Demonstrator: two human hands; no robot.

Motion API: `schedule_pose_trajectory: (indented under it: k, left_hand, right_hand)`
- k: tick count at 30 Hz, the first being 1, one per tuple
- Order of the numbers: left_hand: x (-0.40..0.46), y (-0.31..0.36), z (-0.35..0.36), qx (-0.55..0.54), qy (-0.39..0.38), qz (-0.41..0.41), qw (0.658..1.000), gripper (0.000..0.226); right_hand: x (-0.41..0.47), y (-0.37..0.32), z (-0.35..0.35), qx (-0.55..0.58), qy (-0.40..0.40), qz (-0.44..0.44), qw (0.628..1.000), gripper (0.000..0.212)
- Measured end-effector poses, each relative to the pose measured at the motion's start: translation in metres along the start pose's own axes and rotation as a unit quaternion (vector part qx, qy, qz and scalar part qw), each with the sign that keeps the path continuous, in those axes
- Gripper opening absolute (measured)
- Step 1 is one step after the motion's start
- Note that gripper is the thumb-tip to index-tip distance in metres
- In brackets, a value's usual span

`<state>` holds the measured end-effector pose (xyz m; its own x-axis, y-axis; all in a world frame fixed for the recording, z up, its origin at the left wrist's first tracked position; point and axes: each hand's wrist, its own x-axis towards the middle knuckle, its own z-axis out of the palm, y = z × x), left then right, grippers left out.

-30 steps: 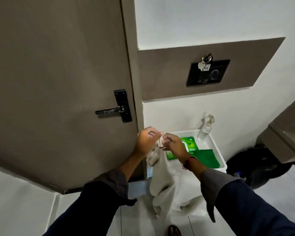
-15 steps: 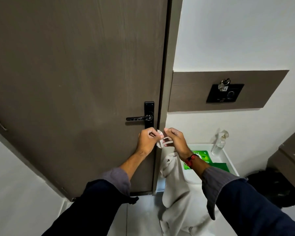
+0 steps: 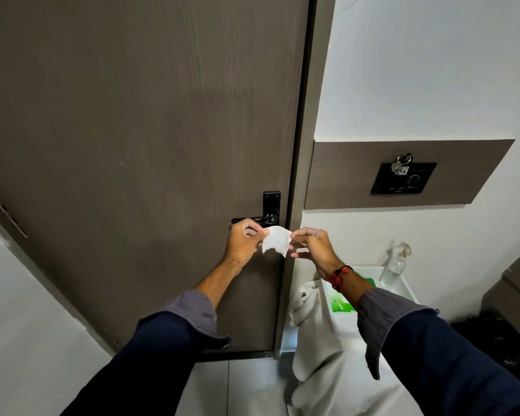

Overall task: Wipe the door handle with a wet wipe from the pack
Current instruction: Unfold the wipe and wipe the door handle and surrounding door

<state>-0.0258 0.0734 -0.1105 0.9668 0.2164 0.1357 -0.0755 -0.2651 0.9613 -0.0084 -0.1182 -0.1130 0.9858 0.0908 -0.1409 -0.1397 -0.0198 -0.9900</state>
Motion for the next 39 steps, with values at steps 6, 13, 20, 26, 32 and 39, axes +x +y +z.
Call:
schedule_pose_trajectory:
  k: [6,13,20,26,32,39]
  left_hand:
    - [0.007,0.007,0.003,0.219,0.081,0.130,0.964,0.008]
    - [0.002,0.011,0.027,0.255,-0.024,0.177,0.950,0.024]
    - [0.009,0.012,0.030,0.261,-0.052,0.177,0.948,0.012]
    - [0.014,0.010,0.032,0.166,-0.086,0.112,0.976,0.011]
    - [0.024,0.006,0.024,0.181,-0.073,0.080,0.977,0.019]
    - [0.052,-0.006,-0.020,0.351,-0.243,0.041,0.904,0.015]
  right_hand:
    - [0.012,-0.004,0.001,-0.002,-0.005,-0.002,1.000,0.023]
    - [0.023,-0.008,0.003,0.008,0.001,-0.007,1.000,0.021]
    - [0.031,-0.005,-0.005,0.001,0.005,-0.001,1.000,0.016]
    - [0.031,-0.004,-0.006,-0.057,-0.034,-0.033,0.997,0.026]
    - [0.039,0.003,-0.008,-0.167,-0.046,-0.039,0.984,0.014]
    - [0.060,0.013,-0.020,-0.247,-0.022,-0.043,0.968,0.012]
